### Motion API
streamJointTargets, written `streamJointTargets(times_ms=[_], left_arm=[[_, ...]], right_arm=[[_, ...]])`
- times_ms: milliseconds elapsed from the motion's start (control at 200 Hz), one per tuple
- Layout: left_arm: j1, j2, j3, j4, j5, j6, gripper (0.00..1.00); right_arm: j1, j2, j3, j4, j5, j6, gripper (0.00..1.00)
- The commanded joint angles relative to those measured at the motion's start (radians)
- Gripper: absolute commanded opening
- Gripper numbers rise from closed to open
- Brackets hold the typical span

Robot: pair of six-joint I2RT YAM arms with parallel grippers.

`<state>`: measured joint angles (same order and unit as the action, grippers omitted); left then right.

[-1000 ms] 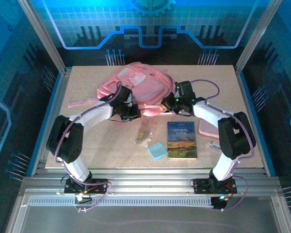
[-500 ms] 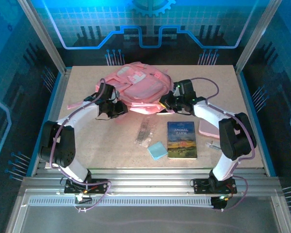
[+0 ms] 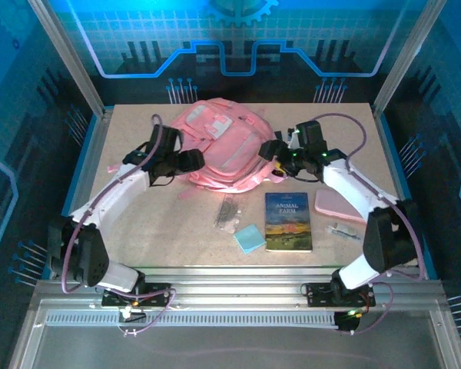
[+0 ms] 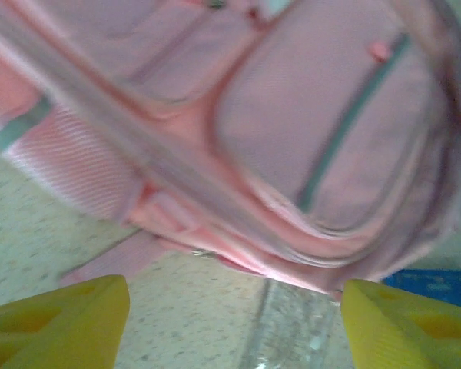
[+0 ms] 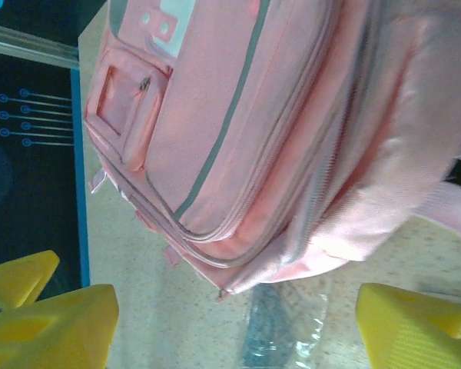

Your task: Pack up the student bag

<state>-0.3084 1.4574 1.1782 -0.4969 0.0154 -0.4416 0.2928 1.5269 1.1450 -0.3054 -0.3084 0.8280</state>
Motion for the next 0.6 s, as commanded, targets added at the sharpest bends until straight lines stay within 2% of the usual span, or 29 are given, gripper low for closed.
streamJointTargets(times_ms=[0, 150, 430, 500, 595], left_arm=[[-0.094, 0.059, 0.085, -0.01, -0.071, 0.094, 0.74], [-0.193, 0.181, 0.187, -0.018, -0.064, 0.073, 0.74], [-0.375, 0.308, 0.173, 0.12, 0.087, -0.187, 0.71], [-0.416, 0.342, 0.161, 0.151, 0.115, -0.231, 0.67], [-0.461, 0.399, 0.17, 0.155, 0.14, -0.258, 0.55]], right_arm=[[-0.063, -0.069, -0.051, -0.147, 0.088, -0.107, 0.82], [-0.138, -0.139, -0.109, -0.236, 0.129, -0.188, 0.82], [-0.239, -0.282, -0.313, -0.375, 0.158, -0.32, 0.82], [-0.249, -0.311, -0.37, -0.374, 0.15, -0.331, 0.82], [-0.251, -0.328, -0.445, -0.344, 0.132, -0.325, 0.81]])
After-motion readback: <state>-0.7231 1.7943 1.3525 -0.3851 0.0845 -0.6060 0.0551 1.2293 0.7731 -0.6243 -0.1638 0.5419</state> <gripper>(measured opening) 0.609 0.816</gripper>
